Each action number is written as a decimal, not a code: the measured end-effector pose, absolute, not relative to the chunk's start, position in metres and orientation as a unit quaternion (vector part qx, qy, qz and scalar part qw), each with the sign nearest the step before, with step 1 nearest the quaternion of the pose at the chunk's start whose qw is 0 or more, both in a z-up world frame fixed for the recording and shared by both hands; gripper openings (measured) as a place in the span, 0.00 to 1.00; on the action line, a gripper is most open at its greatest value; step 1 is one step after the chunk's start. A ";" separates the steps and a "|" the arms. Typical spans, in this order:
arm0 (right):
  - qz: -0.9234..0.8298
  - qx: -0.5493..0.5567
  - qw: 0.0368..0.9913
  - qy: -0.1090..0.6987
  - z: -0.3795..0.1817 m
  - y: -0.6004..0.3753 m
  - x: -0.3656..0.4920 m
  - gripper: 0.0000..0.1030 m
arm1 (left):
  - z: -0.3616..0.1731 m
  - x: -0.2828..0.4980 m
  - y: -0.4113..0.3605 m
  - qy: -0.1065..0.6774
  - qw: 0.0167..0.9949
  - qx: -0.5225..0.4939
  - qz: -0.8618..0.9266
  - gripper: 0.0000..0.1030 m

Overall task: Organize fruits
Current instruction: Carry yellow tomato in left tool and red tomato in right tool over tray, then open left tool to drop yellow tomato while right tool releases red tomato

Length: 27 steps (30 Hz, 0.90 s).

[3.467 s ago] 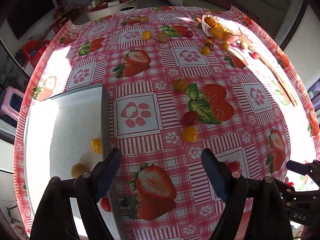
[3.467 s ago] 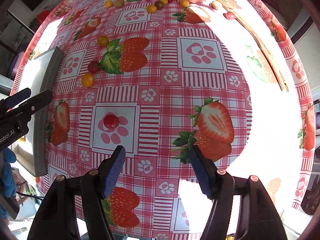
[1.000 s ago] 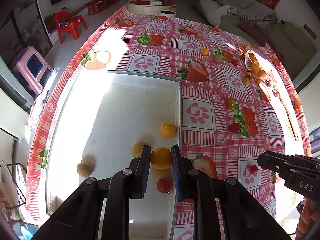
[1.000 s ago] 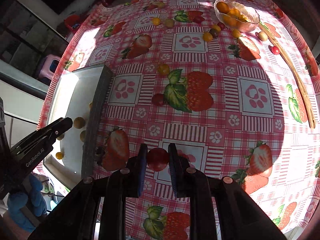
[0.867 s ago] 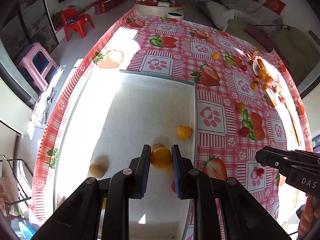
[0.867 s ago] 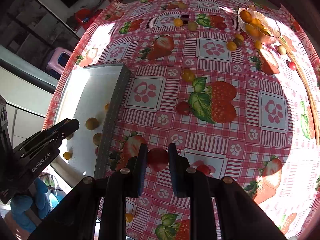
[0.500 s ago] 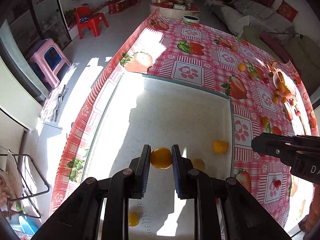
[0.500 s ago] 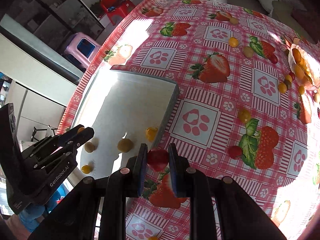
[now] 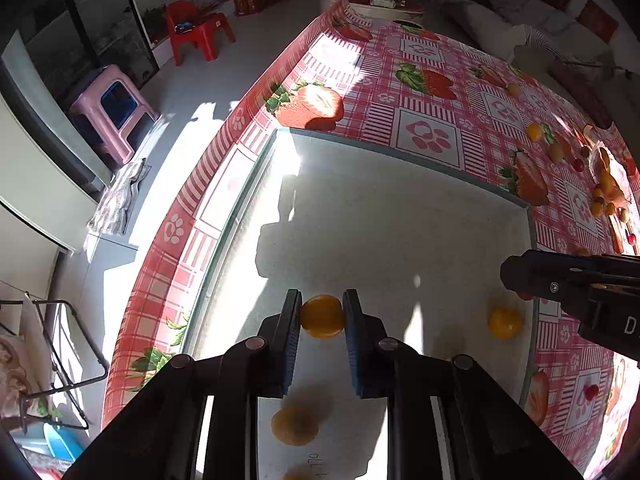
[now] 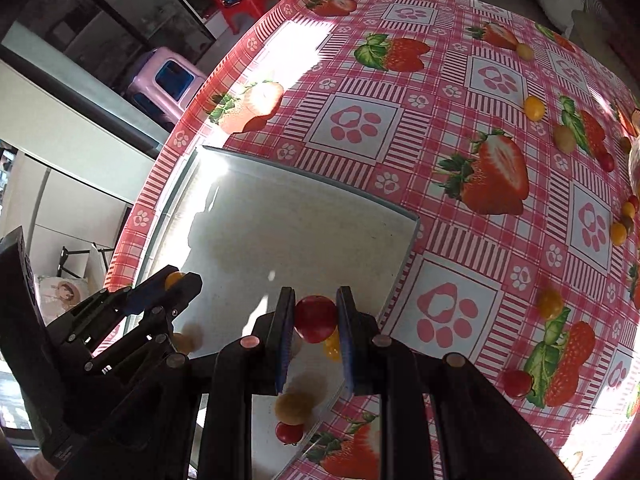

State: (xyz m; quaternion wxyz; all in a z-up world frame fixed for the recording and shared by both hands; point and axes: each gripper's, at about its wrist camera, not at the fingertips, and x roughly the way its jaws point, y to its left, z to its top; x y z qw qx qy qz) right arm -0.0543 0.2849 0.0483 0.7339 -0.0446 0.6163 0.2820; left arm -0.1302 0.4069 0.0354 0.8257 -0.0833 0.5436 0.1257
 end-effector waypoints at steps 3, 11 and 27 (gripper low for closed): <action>0.278 -0.049 0.732 0.621 0.041 0.288 -0.050 0.22 | 0.029 -0.127 0.407 0.549 0.822 -0.081 0.128 0.22; 0.268 -0.051 0.729 0.628 0.028 0.292 -0.037 0.22 | 0.021 -0.121 0.402 0.554 0.819 -0.073 0.127 0.22; 0.264 -0.062 0.727 0.631 0.013 0.303 -0.037 0.24 | 0.023 -0.123 0.394 0.544 0.827 -0.043 0.133 0.79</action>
